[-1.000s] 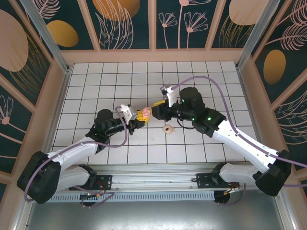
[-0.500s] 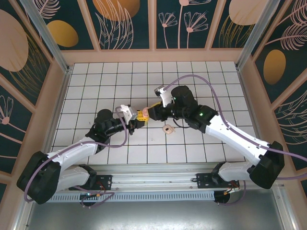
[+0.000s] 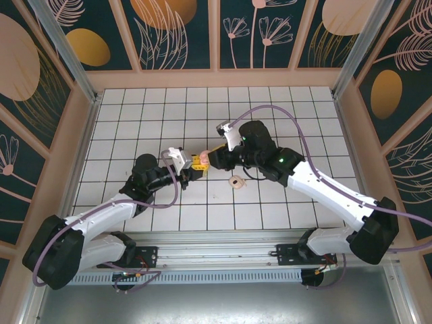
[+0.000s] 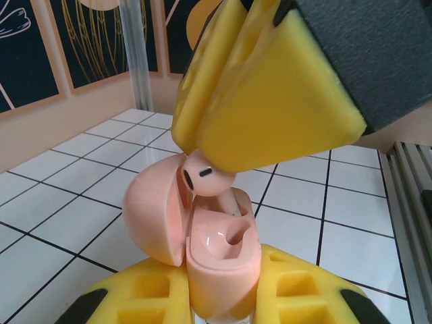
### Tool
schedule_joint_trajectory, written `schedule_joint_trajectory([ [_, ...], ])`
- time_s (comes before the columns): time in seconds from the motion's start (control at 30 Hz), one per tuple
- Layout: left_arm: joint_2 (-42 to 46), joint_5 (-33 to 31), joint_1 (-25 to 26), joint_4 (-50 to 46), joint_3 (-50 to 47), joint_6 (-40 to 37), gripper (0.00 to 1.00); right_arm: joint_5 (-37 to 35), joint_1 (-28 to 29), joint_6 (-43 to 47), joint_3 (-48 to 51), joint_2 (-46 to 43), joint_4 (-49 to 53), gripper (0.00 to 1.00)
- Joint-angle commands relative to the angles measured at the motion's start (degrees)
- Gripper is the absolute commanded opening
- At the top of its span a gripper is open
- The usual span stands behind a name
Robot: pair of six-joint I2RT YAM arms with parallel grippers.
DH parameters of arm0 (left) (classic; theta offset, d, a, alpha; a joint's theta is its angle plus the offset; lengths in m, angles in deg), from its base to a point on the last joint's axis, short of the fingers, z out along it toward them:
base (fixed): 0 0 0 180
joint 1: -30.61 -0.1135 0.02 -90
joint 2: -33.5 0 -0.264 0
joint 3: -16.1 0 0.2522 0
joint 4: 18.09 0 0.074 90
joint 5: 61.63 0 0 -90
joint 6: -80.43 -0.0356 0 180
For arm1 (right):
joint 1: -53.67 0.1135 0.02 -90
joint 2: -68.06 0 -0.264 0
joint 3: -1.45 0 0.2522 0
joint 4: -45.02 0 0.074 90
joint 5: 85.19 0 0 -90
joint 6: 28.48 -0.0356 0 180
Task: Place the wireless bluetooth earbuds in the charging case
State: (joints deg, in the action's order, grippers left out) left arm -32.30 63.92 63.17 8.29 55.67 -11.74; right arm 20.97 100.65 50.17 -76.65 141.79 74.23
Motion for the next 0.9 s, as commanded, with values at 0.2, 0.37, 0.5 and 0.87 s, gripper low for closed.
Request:
schedule_joint_trajectory([
  [0.2, 1.86, 0.48, -0.19, 0.55, 0.74, -1.09, 0.10, 1.06, 0.48, -3.36, 0.76, -0.25, -1.46, 0.22],
  [0.37, 2.04, 0.19, -0.12, 0.29, 0.74, -1.19, 0.10, 3.27, 0.57, -3.25, 1.05, -0.30, -2.42, 0.20],
  [0.5, 2.17, -0.12, -0.20, 0.04, 0.72, -1.34, 0.10, 4.36, 0.57, -3.13, 1.07, 0.00, -2.05, 0.18],
  [0.87, 3.39, -2.38, -0.20, -0.02, 0.20, -1.76, 0.10, -0.70, 2.31, -6.82, 1.49, -0.38, -0.74, 0.15],
])
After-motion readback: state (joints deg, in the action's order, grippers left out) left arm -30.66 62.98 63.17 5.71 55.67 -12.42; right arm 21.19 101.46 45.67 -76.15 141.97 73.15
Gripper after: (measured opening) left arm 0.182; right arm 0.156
